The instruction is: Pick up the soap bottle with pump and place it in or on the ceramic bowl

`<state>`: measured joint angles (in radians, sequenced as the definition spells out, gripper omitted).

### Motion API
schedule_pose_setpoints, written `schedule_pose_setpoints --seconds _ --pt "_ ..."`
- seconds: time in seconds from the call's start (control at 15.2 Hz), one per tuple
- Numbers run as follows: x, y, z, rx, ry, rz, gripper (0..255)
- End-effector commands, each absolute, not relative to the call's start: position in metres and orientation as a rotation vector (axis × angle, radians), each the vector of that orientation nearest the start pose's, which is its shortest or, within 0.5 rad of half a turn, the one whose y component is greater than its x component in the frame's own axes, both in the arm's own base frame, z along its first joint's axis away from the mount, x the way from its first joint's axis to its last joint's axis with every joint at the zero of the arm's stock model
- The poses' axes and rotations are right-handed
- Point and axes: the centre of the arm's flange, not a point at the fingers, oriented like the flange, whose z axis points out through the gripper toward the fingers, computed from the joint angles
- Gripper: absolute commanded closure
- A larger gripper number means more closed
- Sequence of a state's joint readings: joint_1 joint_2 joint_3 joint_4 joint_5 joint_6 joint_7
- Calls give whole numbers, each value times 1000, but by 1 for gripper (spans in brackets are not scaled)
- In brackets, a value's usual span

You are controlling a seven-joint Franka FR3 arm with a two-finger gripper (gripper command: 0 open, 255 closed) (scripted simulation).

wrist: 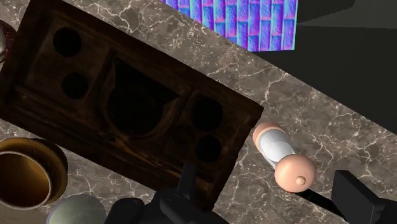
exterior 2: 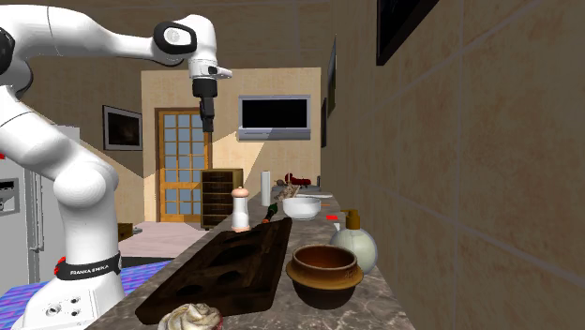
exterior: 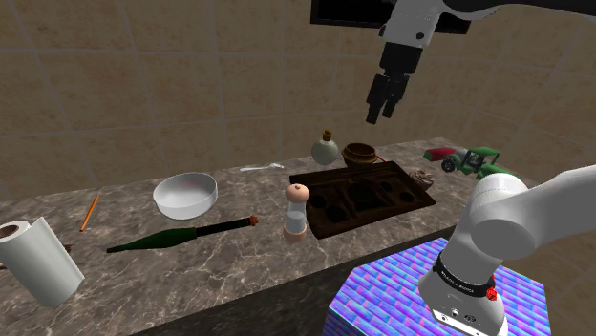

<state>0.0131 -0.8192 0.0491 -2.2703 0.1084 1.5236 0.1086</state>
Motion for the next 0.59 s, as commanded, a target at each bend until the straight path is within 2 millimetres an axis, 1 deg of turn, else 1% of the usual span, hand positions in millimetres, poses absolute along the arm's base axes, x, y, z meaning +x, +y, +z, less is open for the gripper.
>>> schedule_pose_setpoints --seconds 0.0,0.53 --pt "291 36 636 -3061 79 -101 0" --pt "358 -29 591 -3085 64 -87 0"
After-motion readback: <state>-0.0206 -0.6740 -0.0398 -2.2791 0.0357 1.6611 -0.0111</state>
